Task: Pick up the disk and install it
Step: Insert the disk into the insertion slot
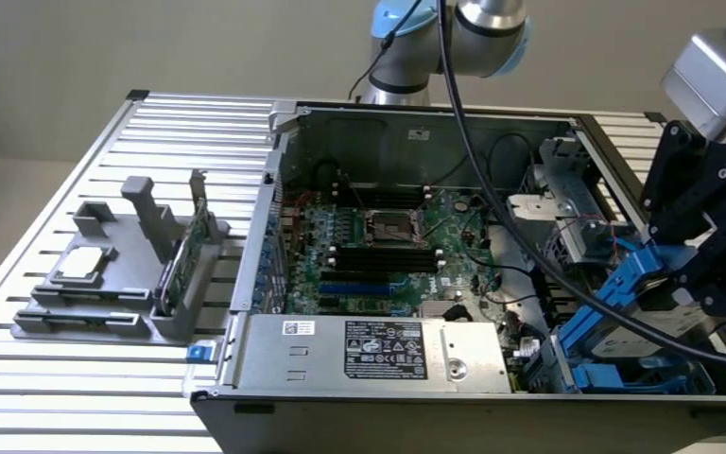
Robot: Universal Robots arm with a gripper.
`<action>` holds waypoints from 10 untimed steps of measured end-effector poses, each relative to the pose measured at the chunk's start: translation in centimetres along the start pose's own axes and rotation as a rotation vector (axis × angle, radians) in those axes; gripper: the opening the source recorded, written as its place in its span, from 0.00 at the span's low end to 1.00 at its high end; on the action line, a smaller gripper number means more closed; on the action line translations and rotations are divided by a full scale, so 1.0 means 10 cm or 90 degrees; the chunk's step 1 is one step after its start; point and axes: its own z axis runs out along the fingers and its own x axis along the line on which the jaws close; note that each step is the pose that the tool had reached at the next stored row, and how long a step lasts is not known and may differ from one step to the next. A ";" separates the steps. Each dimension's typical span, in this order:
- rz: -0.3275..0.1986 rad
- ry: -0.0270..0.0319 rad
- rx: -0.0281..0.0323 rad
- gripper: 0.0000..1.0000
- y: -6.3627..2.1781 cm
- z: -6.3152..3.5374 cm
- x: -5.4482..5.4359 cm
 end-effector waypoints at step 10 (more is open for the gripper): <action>-0.010 -0.0063 -0.0037 0.40 -0.006 0.036 0.03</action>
